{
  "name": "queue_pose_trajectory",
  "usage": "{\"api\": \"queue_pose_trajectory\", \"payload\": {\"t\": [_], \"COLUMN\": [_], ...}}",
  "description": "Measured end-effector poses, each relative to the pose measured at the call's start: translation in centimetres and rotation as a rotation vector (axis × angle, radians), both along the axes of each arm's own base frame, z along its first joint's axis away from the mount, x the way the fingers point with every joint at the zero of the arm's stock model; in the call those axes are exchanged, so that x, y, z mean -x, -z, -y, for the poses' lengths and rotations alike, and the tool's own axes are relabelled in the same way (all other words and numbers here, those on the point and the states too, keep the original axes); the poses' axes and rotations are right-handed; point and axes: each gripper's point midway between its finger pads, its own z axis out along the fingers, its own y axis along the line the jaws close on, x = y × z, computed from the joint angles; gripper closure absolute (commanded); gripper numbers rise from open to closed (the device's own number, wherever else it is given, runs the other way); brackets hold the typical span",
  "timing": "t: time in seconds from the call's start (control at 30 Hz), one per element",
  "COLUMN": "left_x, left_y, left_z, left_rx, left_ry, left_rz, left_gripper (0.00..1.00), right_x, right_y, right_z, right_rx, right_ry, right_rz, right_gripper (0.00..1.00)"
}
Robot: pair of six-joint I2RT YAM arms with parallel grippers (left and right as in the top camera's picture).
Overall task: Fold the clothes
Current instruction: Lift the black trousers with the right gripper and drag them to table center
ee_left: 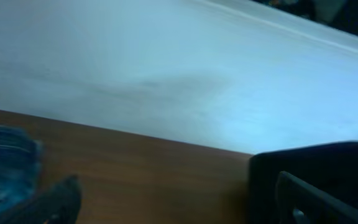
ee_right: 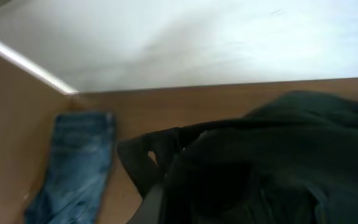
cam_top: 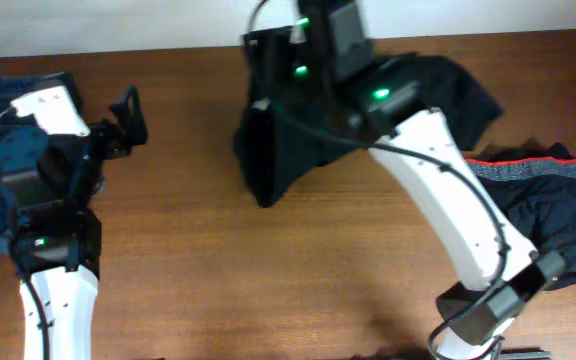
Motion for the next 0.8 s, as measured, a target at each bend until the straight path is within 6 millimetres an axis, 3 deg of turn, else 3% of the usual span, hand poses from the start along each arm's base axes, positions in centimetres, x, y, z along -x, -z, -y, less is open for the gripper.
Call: {"api": "queue_pose_trajectory", "payload": {"t": [0.03,0.27,0.37,0.53,0.57,0.63,0.7,0.8], "left_x": [0.2,0.5,0.7,0.8,0.8,0.8,0.8,0.7], "left_y": [-0.1,1.2,1.7,2.2,2.2,2.2,2.1,2.1], "left_z": [-0.7,-0.6,-0.6,-0.6,-0.6,-0.7,-0.8,-1.1], "left_rx": [0.000,0.010,0.013,0.017,0.017,0.016,0.013,0.009], "left_ry": [-0.018,-0.018,-0.018,-0.018,-0.018,-0.022,-0.031,-0.044], "left_rz": [-0.002,-0.056,-0.075,-0.098,-0.097,-0.097,-0.094,-0.091], "left_gripper": [0.01,0.01,0.01,0.01,0.01,0.01,0.01,0.01], "right_x": [0.4,4.5,5.0,4.0,3.9,4.0,4.1,4.1], "right_y": [0.0,-2.4,-2.7,-2.0,-1.8,-1.1,-0.8,-0.6], "right_z": [-1.4,-8.6,-9.1,-7.6,-7.3,-6.8,-6.7,-6.3], "right_rx": [-0.008,-0.043,-0.025,0.030,0.044,0.074,0.087,0.108], "right_ry": [-0.024,-0.111,-0.110,-0.064,-0.058,-0.055,-0.054,-0.048], "right_rz": [0.009,0.126,0.156,0.153,0.147,0.129,0.124,0.118], "right_gripper": [0.96,0.96,0.96,0.96,0.91,0.43,0.17,0.05]}}
